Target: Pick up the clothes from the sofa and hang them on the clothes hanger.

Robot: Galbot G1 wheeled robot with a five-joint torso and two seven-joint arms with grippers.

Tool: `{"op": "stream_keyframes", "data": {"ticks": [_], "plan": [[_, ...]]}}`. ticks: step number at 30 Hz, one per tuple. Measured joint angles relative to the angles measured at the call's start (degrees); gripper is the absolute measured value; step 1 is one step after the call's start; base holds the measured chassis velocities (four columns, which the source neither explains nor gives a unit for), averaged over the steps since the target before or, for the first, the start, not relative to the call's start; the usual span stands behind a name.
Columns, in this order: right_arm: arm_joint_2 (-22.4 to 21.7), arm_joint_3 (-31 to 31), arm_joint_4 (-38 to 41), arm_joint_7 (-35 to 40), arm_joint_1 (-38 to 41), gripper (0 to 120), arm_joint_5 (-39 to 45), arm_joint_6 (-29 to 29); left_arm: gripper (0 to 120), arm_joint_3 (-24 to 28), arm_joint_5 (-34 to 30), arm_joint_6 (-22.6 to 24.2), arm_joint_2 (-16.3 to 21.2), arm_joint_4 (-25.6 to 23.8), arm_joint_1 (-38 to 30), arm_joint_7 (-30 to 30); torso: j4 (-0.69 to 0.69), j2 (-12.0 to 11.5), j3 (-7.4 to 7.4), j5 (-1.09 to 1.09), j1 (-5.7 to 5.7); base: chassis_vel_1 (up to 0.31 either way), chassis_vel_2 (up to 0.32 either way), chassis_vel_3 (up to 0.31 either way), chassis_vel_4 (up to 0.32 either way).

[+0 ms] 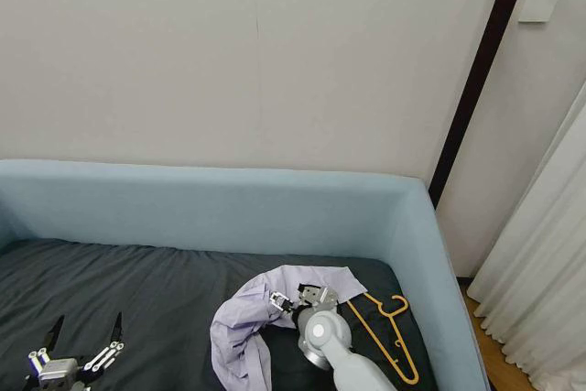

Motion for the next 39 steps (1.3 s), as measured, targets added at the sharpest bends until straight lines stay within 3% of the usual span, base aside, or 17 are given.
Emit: {"op": "stream_keyframes", "data": {"ticks": [6, 16, 28, 31, 33, 37, 39], "plan": [[1.1, -1.6, -1.1, -1.5, -1.1, 97, -2.3, 0.0, 100, 0.1, 0.3, -0.5, -0.6, -0.3, 0.0, -0.1, 0.0, 0.0, 0.0, 0.01, 0.0, 0.0, 0.0, 0.0, 0.0], [3.3, -2.4, -2.6, -3.3, -1.4, 56, -4.9, 2.3, 100, -0.5, 0.2, -2.3, -0.3, 0.4, 0.9, -0.4, 0.01, 0.0, 0.0, 0.01, 0.0, 0.0, 0.0, 0.0, 0.0], [3.5, -3.5, -2.3, -4.3, -1.7, 16, -7.0, 4.6, 100, -1.2, 0.0, -3.6, 0.4, 1.7, 0.6, -0.6, 0.01, 0.0, 0.0, 0.01, -0.01, 0.0, 0.0, 0.0, 0.0], [1.9, -4.5, -0.9, -8.1, -2.7, 1, -8.3, 8.0, 100, -0.9, 0.0, -3.9, 0.2, 2.0, 0.3, -0.6, 0.01, 0.0, 0.0, 0.02, 0.0, 0.0, 0.0, 0.0, 0.0], [1.3, -4.7, -0.3, -10.1, -3.1, 0, -8.6, 9.6, 100, -0.8, 0.0, -4.0, 0.2, 2.1, 0.3, -0.6, 0.0, 0.0, 0.0, 0.02, 0.0, 0.0, 0.0, 0.0, 0.0], [-2.7, -5.3, 4.2, -20.5, -3.7, 0, -9.1, 19.0, 100, -0.4, 0.0, -4.5, 0.2, 2.5, 0.1, -0.7, 0.0, 0.0, 0.0, 0.03, -0.01, 0.0, 0.0, 0.0, 0.0], [-4.0, -5.4, 5.8, -22.3, -3.6, 0, -9.0, 20.2, 100, -0.2, 0.0, -4.7, 0.2, 2.7, 0.0, -0.7, 0.01, 0.0, 0.0, 0.03, -0.01, 0.0, 0.0, 0.0, 0.0]]}}
